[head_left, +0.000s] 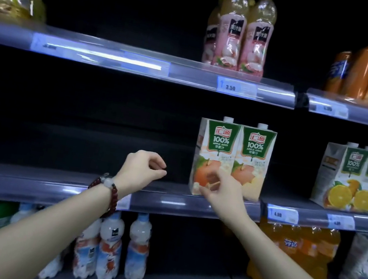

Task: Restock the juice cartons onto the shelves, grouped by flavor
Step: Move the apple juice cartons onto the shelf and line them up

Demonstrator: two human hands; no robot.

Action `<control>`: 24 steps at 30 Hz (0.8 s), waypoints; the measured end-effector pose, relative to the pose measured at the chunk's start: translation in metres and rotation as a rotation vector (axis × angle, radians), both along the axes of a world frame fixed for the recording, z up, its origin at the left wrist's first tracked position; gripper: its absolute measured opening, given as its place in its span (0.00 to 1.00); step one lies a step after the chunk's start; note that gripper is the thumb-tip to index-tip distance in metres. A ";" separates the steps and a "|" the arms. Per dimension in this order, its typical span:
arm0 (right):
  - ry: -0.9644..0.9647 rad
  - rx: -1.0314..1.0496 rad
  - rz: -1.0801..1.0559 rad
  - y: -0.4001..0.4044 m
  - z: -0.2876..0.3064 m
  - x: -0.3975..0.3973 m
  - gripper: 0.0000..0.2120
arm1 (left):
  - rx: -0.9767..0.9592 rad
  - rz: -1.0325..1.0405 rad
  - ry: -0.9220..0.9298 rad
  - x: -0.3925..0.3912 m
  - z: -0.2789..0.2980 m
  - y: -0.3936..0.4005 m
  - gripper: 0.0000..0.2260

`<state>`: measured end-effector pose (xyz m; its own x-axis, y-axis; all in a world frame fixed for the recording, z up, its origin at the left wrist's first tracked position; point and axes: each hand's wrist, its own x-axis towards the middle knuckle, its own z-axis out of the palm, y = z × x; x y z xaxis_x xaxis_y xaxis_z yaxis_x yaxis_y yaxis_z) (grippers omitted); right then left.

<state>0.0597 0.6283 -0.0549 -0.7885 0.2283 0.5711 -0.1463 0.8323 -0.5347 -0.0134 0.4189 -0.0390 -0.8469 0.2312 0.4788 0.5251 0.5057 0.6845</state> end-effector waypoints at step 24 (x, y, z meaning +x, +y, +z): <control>-0.091 0.096 0.472 -0.335 0.006 -0.048 0.06 | -0.010 0.451 -0.035 0.047 -0.029 -0.342 0.06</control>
